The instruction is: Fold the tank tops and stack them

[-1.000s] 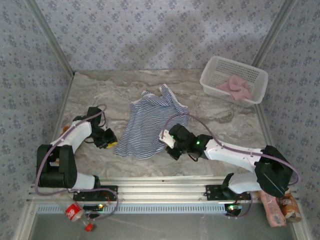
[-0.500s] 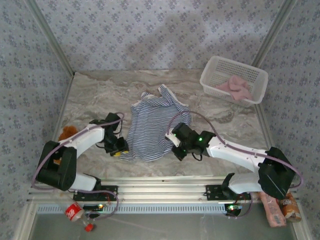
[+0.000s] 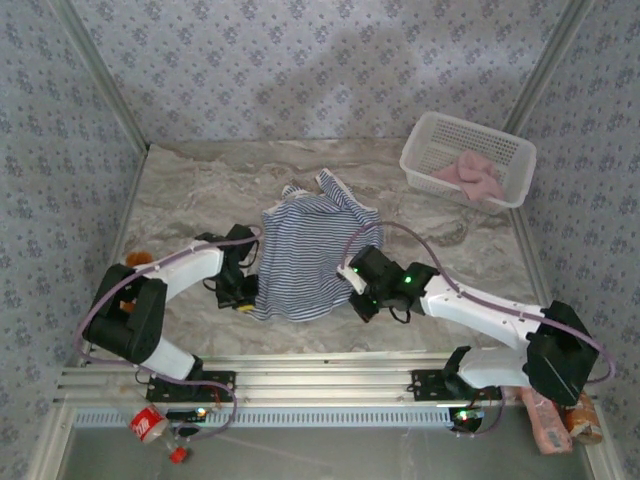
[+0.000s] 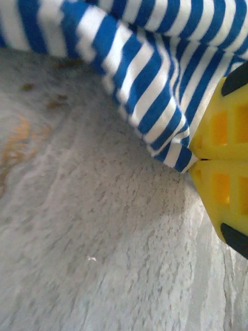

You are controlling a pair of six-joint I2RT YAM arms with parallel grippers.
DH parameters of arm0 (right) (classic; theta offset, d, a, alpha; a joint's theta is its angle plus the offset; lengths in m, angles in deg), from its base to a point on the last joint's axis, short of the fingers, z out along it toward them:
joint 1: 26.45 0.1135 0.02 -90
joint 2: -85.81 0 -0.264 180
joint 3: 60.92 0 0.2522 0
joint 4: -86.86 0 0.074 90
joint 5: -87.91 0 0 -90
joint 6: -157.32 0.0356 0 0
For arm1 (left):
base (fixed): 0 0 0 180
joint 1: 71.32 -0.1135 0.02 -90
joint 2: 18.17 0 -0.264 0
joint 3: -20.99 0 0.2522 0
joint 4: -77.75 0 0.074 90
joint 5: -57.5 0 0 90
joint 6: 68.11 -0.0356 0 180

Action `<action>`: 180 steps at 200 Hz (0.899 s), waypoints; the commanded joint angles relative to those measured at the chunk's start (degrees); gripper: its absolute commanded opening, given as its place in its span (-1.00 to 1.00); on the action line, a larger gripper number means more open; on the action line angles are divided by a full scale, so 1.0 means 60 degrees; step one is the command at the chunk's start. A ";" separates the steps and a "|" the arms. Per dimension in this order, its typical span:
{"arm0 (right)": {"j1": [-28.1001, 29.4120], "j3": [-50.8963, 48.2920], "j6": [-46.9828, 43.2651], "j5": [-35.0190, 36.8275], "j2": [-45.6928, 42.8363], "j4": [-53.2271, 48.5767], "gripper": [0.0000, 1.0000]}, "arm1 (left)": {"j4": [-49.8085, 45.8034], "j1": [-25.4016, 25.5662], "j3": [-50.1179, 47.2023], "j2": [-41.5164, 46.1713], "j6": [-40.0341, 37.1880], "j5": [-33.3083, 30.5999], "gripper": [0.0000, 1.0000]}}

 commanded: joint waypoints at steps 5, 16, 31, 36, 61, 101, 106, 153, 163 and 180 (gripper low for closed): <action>-0.0398 -0.0119 0.0419 0.0703 -0.0734 -0.0785 -1.00 | -0.1121 -0.0533 0.0910 0.0859 -0.0241 -0.0224 -1.00; -0.0515 -0.0080 0.0344 0.0926 -0.1125 -0.0765 -1.00 | -0.1514 -0.0856 0.1516 0.1182 -0.0293 -0.0182 -1.00; -0.0730 0.0219 -0.0091 0.1316 -0.1650 -0.0718 -1.00 | -0.1940 -0.1241 0.2542 0.1550 -0.0328 -0.0089 -1.00; -0.0825 0.0356 -0.0305 0.1443 -0.1827 -0.0647 -1.00 | -0.2042 -0.1338 0.2924 0.1618 -0.0338 -0.0036 -1.00; -0.1651 0.1405 -0.1370 0.1467 -0.2421 0.0060 -1.00 | -0.2627 -0.1568 0.5207 0.1569 -0.0487 0.0014 -1.00; -0.2838 0.3776 -0.3473 0.0593 -0.2228 0.0510 -1.00 | -0.2564 -0.1711 0.8965 0.1170 -0.0529 -0.0238 -1.00; -0.3011 0.4345 -0.3681 0.0323 -0.2159 0.0507 -1.00 | -0.2560 -0.1727 0.9458 0.1079 -0.0567 -0.0276 -1.00; -0.3909 0.6647 -0.4619 -0.1701 -0.1612 0.0720 -1.00 | -0.1822 -0.1676 1.2656 0.0540 -0.1236 -0.0993 -1.00; -0.3920 0.6882 -0.4740 -0.1937 -0.1485 0.0868 -1.00 | -0.1695 -0.1661 1.2813 0.0499 -0.1464 -0.1304 -1.00; -0.4146 0.6966 -0.4944 -0.2154 -0.1097 0.1329 -1.00 | -0.1033 -0.1676 1.2640 0.0441 -0.1781 -0.1803 -1.00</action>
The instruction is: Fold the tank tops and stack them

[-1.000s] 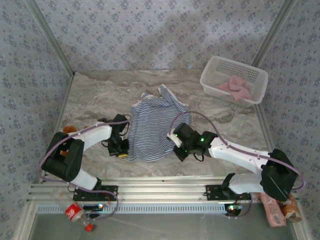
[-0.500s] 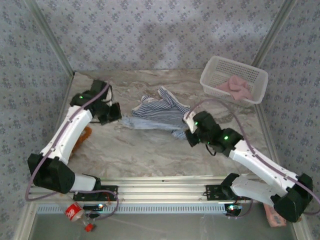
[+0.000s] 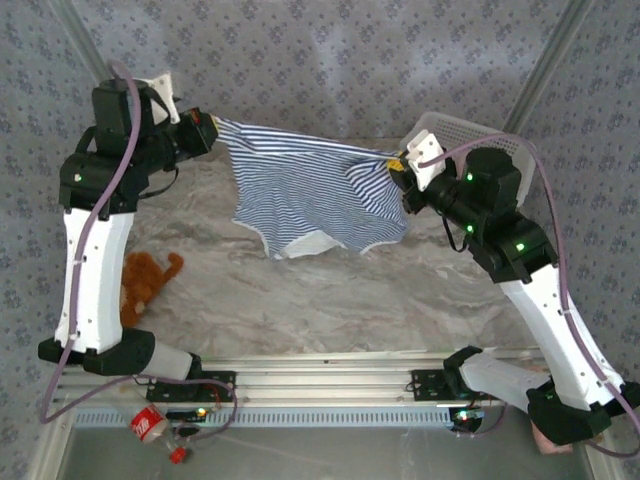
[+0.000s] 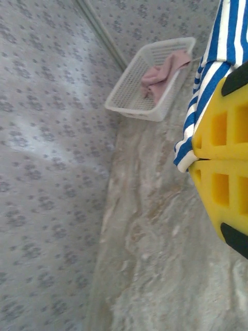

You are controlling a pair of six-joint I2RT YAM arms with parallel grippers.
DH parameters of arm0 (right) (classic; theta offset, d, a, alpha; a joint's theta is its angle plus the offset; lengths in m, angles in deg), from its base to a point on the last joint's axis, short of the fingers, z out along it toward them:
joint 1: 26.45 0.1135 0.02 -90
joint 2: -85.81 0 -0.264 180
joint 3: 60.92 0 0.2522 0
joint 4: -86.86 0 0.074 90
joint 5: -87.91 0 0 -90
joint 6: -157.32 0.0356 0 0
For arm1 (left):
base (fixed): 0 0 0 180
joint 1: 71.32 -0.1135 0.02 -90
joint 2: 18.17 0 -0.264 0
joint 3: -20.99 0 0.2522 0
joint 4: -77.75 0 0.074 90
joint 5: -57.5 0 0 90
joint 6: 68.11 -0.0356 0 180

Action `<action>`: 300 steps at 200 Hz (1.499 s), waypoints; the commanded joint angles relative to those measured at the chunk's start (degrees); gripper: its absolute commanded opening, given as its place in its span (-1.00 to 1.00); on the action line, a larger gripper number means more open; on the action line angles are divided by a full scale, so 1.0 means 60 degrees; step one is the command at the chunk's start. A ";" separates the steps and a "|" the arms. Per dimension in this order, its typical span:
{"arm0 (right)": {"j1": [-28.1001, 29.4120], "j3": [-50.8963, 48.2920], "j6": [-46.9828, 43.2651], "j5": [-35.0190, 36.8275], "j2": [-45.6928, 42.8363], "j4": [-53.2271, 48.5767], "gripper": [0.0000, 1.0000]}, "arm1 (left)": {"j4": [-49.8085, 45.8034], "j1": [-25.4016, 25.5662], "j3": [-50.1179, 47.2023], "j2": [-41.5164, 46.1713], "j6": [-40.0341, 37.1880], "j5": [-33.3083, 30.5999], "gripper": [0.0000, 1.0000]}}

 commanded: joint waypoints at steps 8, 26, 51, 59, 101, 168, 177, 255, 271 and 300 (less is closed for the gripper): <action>-0.0556 0.0449 -0.0731 -0.0750 0.0702 0.0623 -1.00 | 0.1226 -0.0144 -0.0168 -0.0344 -0.0788 -0.1521 -1.00; -0.1187 0.0690 -0.0647 -0.1264 0.1594 0.1416 -1.00 | 0.1872 -0.0210 -0.0095 -0.0969 -0.1076 -0.1813 -1.00; -0.1707 0.1888 -0.0611 -0.1929 0.3190 0.2146 -1.00 | 0.2227 -0.0332 0.0983 -0.2262 -0.1394 -0.2079 -1.00; -0.1906 0.2492 -0.0531 -0.2105 0.3771 0.2201 -1.00 | 0.2254 -0.0378 0.1529 -0.2741 -0.1466 -0.2023 -1.00; -0.2107 0.5780 -0.0447 -0.2986 0.6032 0.1520 -1.00 | 0.0810 -0.0657 0.6639 -0.5684 -0.1702 -0.1608 -1.00; -0.1782 0.4552 -0.1551 -0.3728 0.5322 -0.0587 -1.00 | -0.0455 -0.0835 0.2193 -0.3339 -0.1507 -0.1175 -1.00; -0.1626 0.3846 -0.1707 -0.3649 0.4929 -0.0813 -1.00 | 0.1093 -0.0849 -0.0665 -0.1969 -0.1170 -0.1370 -1.00; 0.1618 -0.3627 -0.1726 -0.1735 0.3327 -0.2297 -0.97 | 0.2967 -0.1158 -1.1416 0.1959 0.0390 -0.1614 -1.00; 0.2388 -0.4308 -0.1321 -0.1616 0.3740 -0.1799 -0.88 | 0.2600 -0.1401 -1.2309 0.2029 0.0686 -0.1769 -1.00; 0.3311 -0.4733 -0.0361 -0.1800 0.4392 -0.0561 -0.84 | 0.2129 -0.1428 -1.2930 0.2243 0.0985 -0.2585 -1.00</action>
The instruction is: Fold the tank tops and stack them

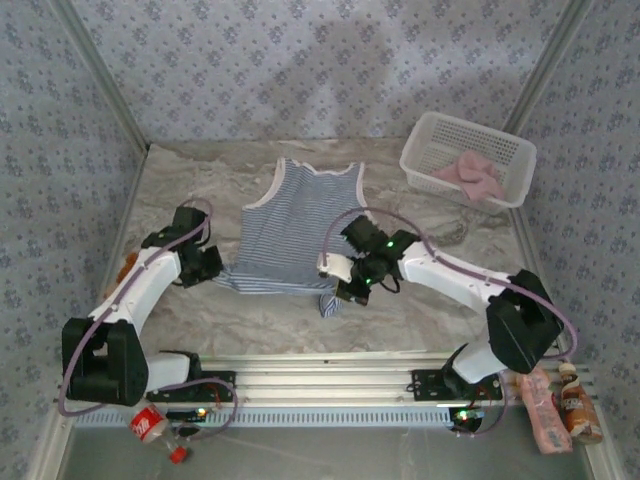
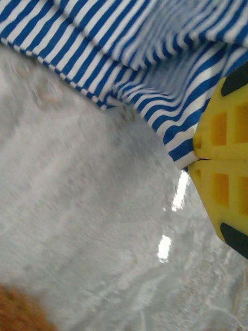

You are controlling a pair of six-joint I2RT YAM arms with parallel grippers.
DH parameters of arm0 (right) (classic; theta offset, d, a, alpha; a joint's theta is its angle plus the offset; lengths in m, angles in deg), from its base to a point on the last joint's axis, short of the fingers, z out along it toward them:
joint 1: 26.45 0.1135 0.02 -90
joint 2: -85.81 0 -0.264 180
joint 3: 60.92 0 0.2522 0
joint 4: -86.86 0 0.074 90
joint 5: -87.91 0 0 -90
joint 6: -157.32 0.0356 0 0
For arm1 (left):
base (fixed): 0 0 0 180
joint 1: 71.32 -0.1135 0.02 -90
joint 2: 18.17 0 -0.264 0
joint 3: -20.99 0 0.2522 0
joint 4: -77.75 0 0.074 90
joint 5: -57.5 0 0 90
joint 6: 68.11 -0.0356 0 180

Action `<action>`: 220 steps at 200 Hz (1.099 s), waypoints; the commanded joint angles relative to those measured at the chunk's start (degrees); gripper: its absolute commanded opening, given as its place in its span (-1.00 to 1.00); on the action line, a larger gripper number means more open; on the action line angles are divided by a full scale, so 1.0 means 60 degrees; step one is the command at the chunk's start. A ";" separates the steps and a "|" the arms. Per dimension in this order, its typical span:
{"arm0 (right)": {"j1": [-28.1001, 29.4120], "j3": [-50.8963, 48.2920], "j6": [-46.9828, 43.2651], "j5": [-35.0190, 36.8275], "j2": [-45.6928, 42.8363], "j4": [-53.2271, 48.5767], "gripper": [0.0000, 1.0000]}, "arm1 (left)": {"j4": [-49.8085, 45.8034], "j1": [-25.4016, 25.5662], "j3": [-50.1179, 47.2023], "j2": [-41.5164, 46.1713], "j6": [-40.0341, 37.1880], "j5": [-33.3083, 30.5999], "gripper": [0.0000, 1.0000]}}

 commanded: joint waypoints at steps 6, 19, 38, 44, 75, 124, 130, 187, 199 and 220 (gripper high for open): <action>0.0653 -0.0212 0.1126 0.0249 0.0441 0.1122 -0.81 | -0.0413 -0.0145 -0.0181 0.0426 0.0507 -0.1514 -1.00; 0.0879 -0.0116 0.1584 0.0145 0.0650 0.1424 -0.74 | -0.0665 -0.0193 -0.0190 0.0512 0.0486 -0.1986 -1.00; 0.1179 -0.0109 0.2138 -0.0139 0.0800 0.1981 -0.47 | -0.0817 -0.0275 -0.0310 0.0646 0.0539 -0.2245 -0.95; 0.1246 -0.0108 0.2240 -0.0274 0.0830 0.2013 -0.34 | -0.0813 -0.0304 -0.0375 0.0646 0.0565 -0.2287 -0.94; 0.0841 -0.0770 0.3309 -0.0692 -0.0097 0.2174 -0.09 | -0.0802 -0.0494 -0.0499 0.0586 0.0415 -0.2728 -0.79; -0.0843 -0.1421 0.5181 0.0444 -0.0545 0.2649 -0.06 | -0.1400 -0.0618 0.0384 0.0703 0.0198 -0.2176 -0.30; -0.1078 -0.1353 0.5489 0.0515 -0.0402 0.2800 -0.05 | -0.1514 -0.0483 0.0545 0.0719 0.0239 -0.1969 -0.25; -0.2012 0.0533 0.5791 0.0667 0.2382 0.3563 -0.07 | -0.0331 0.1232 -0.0256 0.0191 0.1749 0.0146 -0.17; -0.2073 0.0857 0.5688 0.0634 0.2835 0.3700 -0.08 | 0.0087 0.1221 -0.0533 -0.0194 0.1704 0.0289 -0.17; -0.2199 0.1289 0.5422 0.0648 0.3615 0.3467 -0.09 | 0.0403 0.1145 -0.0474 -0.1107 0.1218 0.0166 -0.17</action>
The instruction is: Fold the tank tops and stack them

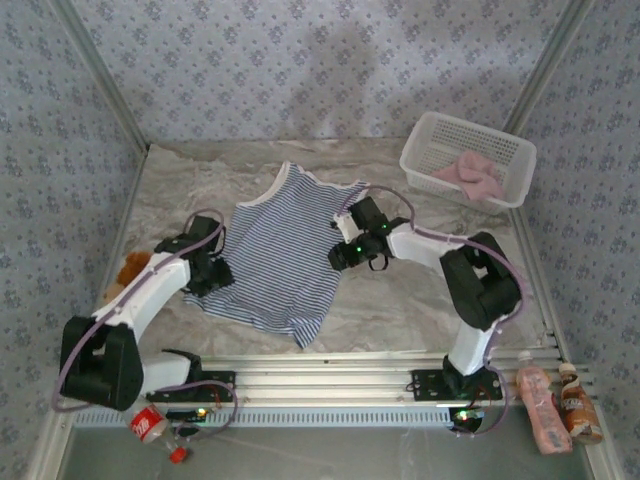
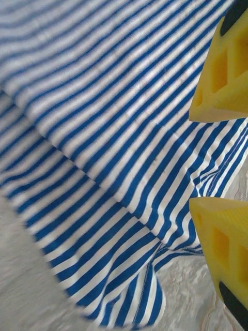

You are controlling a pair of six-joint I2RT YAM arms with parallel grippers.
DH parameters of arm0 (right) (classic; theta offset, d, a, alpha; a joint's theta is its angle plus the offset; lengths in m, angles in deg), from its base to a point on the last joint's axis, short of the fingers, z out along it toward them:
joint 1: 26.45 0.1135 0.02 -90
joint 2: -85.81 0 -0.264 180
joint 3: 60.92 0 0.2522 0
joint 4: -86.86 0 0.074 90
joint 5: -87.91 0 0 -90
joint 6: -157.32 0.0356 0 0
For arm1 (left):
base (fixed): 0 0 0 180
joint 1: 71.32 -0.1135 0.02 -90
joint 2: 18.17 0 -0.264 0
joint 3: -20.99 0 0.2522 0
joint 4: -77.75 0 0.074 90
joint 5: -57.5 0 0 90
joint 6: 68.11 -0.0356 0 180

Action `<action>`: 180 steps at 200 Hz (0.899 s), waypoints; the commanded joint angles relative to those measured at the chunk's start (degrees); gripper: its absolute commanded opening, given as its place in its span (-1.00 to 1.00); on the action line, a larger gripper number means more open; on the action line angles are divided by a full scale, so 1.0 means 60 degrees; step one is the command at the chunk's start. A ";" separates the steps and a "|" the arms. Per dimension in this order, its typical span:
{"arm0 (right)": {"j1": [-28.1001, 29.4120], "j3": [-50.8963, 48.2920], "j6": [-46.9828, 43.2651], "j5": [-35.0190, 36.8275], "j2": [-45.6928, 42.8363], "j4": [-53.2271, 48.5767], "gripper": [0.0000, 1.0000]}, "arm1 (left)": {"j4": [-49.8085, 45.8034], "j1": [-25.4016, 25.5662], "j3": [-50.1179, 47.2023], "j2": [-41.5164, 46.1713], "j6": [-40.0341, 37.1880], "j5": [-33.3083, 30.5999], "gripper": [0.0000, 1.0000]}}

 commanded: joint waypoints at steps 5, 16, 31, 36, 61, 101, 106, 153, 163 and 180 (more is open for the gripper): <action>-0.0182 0.0597 -0.0091 0.0036 0.0806 -0.0112 -0.09 | 0.0662 -0.0145 -0.0020 -0.1044 -0.0231 0.0396 -0.17; -0.0276 0.0670 -0.0087 0.0051 0.1030 -0.0440 -0.10 | 0.0744 -0.0251 0.0124 -0.1472 -0.0500 0.0422 -0.18; -0.0400 0.0371 0.0001 0.0181 0.0961 -0.0563 -0.10 | 0.0700 -0.0431 0.0414 -0.1986 -0.0923 0.0230 -0.19; -0.0434 0.0208 0.0072 0.0196 0.0899 -0.0603 -0.10 | 0.0676 -0.0526 0.0531 -0.2177 -0.1083 0.0190 -0.19; -0.0487 -0.0470 0.0343 0.0246 0.0475 -0.0842 -0.10 | 0.0508 -0.0854 0.1147 -0.3135 -0.1853 0.0004 -0.20; 0.0093 -0.1736 0.1385 0.0110 -0.0615 -0.1460 -0.10 | 0.0398 -0.0866 0.2355 -0.4398 -0.2742 0.0182 -0.21; 0.0210 -0.1920 0.1573 0.0050 -0.0785 -0.1525 -0.10 | 0.0382 -0.0825 0.2533 -0.4545 -0.2880 0.0201 -0.20; 0.1092 -0.2019 0.1813 0.0008 -0.2896 -0.2833 -0.03 | -0.0059 -0.0337 0.4740 -0.5790 -0.3838 -0.0225 -0.12; 0.0768 -0.1911 0.1766 0.0078 -0.3288 -0.2725 -0.01 | -0.0024 -0.0198 0.5173 -0.5887 -0.4020 -0.0286 -0.08; 0.0160 -0.1420 0.1267 0.0354 -0.3310 -0.2558 0.02 | 0.0019 0.0037 0.5786 -0.5991 -0.4218 -0.0264 -0.04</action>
